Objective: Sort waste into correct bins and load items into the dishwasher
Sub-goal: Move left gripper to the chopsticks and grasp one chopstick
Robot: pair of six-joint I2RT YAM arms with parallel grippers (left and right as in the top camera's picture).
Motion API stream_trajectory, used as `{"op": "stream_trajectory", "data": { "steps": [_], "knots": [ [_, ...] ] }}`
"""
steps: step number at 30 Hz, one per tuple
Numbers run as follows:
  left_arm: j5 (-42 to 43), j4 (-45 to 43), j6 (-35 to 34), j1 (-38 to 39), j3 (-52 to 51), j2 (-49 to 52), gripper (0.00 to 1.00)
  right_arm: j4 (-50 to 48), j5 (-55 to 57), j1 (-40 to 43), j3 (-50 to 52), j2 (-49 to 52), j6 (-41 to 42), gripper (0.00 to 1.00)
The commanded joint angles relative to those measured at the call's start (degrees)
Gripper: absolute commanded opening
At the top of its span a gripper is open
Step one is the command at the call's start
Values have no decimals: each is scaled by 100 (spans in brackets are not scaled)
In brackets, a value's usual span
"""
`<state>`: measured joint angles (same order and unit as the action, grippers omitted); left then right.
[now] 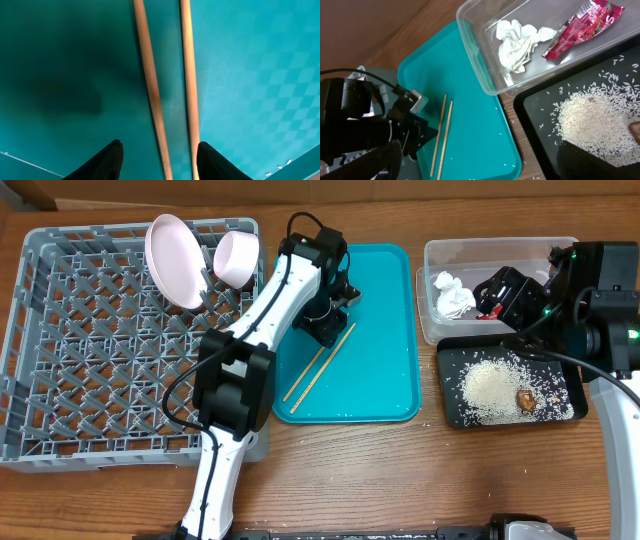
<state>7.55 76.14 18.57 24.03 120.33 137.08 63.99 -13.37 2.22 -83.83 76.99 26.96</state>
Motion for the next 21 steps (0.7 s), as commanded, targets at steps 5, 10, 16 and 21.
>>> {"op": "stream_trajectory", "data": {
  "steps": [5,10,16,21],
  "knots": [
    [81,-48,-487,81,-175,138,45,-31,-42,11,20,-35,-37,100],
    [24,-518,-933,79,-627,138,42,-31,-42,11,20,-35,-37,100],
    [-341,-793,-1252,81,-896,138,38,-31,-42,11,20,-35,-37,100],
    [-396,-1088,-1410,83,-1036,138,27,-31,-44,11,20,-35,-37,100]
  ]
}}
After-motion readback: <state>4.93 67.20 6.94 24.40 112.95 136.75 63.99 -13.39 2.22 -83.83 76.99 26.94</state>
